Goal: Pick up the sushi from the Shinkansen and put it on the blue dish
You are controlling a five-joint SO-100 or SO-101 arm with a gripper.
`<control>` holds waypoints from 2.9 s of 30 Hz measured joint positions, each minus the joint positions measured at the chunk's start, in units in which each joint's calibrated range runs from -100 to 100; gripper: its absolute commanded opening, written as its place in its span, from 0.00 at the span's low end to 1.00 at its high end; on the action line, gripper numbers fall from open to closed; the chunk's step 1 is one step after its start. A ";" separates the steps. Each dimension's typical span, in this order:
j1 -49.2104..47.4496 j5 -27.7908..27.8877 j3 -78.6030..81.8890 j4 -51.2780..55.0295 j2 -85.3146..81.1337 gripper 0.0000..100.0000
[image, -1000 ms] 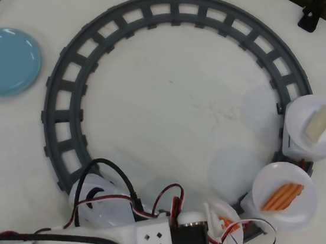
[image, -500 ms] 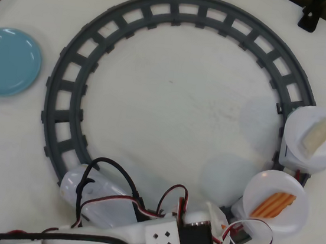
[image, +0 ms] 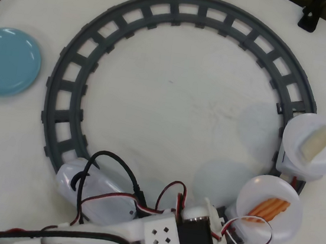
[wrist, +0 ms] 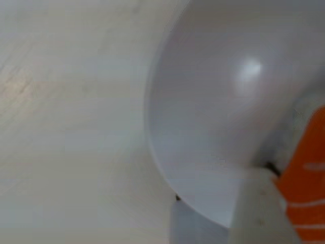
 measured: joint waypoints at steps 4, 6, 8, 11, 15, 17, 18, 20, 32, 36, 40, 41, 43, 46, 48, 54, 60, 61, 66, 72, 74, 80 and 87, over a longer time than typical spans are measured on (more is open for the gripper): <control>0.00 -0.57 -1.56 2.44 0.08 0.06; 0.00 -1.45 -4.30 5.04 0.34 0.06; 0.41 -2.17 -8.42 7.48 0.34 0.06; -0.41 -4.76 -14.64 8.57 0.25 0.06; -3.02 -8.23 -18.94 8.57 0.25 0.06; -4.09 -9.62 -19.12 8.57 0.25 0.06; -4.58 -10.35 -18.85 8.57 0.00 0.06; -5.39 -11.38 -16.74 8.57 -1.94 0.06; -22.31 -15.52 13.91 8.57 -29.35 0.06; -30.81 -18.52 18.39 8.57 -31.97 0.06; -38.17 -21.88 18.94 8.57 -31.97 0.06; -39.89 -22.87 18.94 8.57 -32.05 0.06; -44.14 -24.57 18.94 8.57 -32.14 0.06; -50.92 -26.90 19.12 8.57 -32.14 0.06; -54.68 -28.45 19.30 8.57 -32.14 0.06; -62.44 -32.02 19.40 8.07 -30.79 0.06; -65.39 -33.94 19.49 3.87 -22.86 0.06; -66.20 -34.20 19.49 3.11 -21.68 0.06; -71.35 -35.59 19.49 -0.84 -16.62 0.06; -76.99 -36.58 19.49 -4.37 -11.47 0.06; -77.40 -36.58 19.49 -5.63 -9.87 0.06; -76.99 -36.58 19.49 -9.33 -4.81 0.06; -77.56 -36.58 19.49 -14.45 -1.69 0.07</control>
